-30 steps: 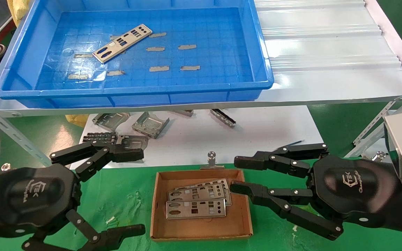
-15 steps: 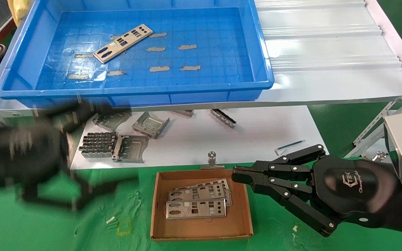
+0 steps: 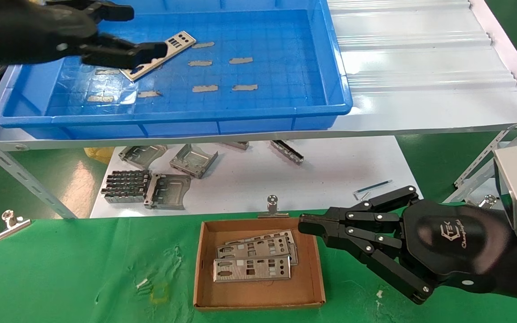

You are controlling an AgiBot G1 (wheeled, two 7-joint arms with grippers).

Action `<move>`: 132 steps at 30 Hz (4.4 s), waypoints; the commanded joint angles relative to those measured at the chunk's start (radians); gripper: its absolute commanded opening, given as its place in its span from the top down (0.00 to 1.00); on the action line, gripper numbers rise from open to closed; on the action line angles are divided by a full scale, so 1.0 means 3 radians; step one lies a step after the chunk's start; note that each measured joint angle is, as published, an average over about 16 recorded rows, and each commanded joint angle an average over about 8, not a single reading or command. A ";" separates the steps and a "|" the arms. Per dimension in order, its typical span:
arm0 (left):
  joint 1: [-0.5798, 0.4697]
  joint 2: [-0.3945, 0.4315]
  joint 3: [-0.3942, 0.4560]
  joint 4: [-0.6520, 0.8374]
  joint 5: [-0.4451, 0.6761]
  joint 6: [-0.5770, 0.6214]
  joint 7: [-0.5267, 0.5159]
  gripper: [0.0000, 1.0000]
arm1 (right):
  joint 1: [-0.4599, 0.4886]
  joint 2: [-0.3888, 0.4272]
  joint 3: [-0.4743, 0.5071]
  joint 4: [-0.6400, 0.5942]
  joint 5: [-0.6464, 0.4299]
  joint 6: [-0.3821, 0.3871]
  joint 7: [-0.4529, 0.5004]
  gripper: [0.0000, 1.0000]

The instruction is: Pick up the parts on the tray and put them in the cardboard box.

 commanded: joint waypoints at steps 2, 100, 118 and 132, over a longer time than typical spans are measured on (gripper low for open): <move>-0.0295 0.0258 0.0161 0.0506 0.0294 -0.0065 0.0048 0.00 | 0.0000 0.0000 0.0000 0.0000 0.0000 0.0000 0.0000 1.00; -0.0948 0.0432 -0.0052 0.2167 0.0056 0.0927 0.1838 1.00 | 0.0000 0.0000 0.0000 0.0000 0.0000 0.0000 0.0000 0.00; -0.0038 -0.0305 0.0255 -0.0033 -0.1106 0.1092 0.1200 1.00 | 0.0000 0.0000 0.0000 0.0000 0.0000 0.0000 0.0000 0.00; 0.0810 -0.0553 0.0436 -0.0981 -0.1440 0.0738 0.1002 1.00 | 0.0000 0.0000 0.0000 0.0000 0.0000 0.0000 0.0000 0.00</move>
